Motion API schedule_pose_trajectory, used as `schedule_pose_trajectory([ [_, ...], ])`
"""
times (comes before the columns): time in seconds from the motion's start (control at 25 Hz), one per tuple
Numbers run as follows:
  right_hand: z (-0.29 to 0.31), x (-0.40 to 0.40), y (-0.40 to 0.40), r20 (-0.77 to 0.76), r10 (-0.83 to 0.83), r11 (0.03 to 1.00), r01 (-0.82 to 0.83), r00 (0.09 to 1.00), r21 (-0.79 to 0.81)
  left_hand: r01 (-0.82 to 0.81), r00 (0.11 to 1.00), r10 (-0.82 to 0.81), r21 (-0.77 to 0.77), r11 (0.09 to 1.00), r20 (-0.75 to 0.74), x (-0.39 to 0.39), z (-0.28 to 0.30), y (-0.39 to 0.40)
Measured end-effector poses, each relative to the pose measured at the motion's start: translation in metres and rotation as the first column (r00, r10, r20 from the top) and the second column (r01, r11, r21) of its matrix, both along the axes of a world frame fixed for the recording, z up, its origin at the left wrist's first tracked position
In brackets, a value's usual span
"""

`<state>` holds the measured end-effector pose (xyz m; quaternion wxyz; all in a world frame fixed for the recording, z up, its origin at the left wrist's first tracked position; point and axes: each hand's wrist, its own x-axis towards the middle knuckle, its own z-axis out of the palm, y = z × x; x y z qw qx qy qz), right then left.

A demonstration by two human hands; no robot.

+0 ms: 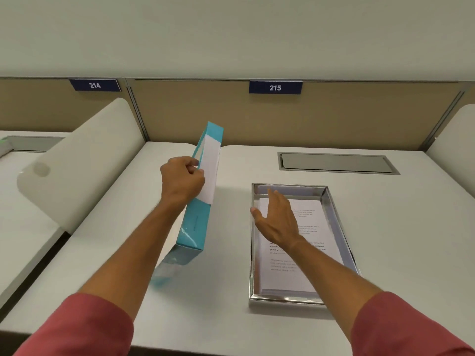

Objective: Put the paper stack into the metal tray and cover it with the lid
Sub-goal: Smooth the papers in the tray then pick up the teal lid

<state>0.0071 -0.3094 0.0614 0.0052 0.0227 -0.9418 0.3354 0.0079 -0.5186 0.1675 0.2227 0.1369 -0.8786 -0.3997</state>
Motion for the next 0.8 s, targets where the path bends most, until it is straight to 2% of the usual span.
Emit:
schedule_pose_trajectory([
  [0.08, 0.011, -0.005, -0.002, 0.017, -0.026, 0.987, 0.029, 1.0, -0.157, -0.003, 0.999, 0.012, 0.232, 0.973, -0.039, 0.002, 0.022, 0.0],
  [0.2, 0.025, -0.016, 0.002, 0.128, -0.066, 0.893, 0.116, 0.99, -0.436, 0.049, 0.994, 0.016, 0.582, 0.812, -0.105, 0.007, 0.053, -0.002],
  [0.36, 0.034, -0.028, 0.014, 0.339, -0.044, 0.693, 0.273, 0.94, -0.667, 0.119, 0.987, 0.007, 0.763, 0.635, -0.16, 0.014, 0.083, -0.013],
  [0.44, 0.037, -0.033, 0.021, 0.401, 0.01, 0.613, 0.312, 0.916, -0.726, 0.169, 0.986, -0.087, 0.839, 0.518, -0.145, 0.017, 0.086, -0.02],
  [0.52, 0.04, -0.039, 0.029, 0.402, -0.014, 0.572, 0.337, 0.916, -0.748, 0.204, 0.973, -0.182, 0.888, 0.413, -0.139, 0.017, 0.08, -0.023],
  [0.56, 0.041, -0.042, 0.035, 0.395, -0.058, 0.555, 0.359, 0.917, -0.75, 0.208, 0.97, -0.204, 0.89, 0.407, -0.133, 0.016, 0.073, -0.023],
  [0.64, 0.042, -0.046, 0.053, 0.38, -0.161, 0.544, 0.403, 0.911, -0.736, 0.172, 0.976, -0.2, 0.866, 0.469, -0.086, 0.011, 0.054, -0.02],
  [0.8, 0.035, -0.045, 0.102, 0.354, -0.327, 0.581, 0.482, 0.876, -0.656, 0.079, 0.977, -0.193, 0.685, 0.725, 0.092, -0.008, 0.009, -0.004],
])
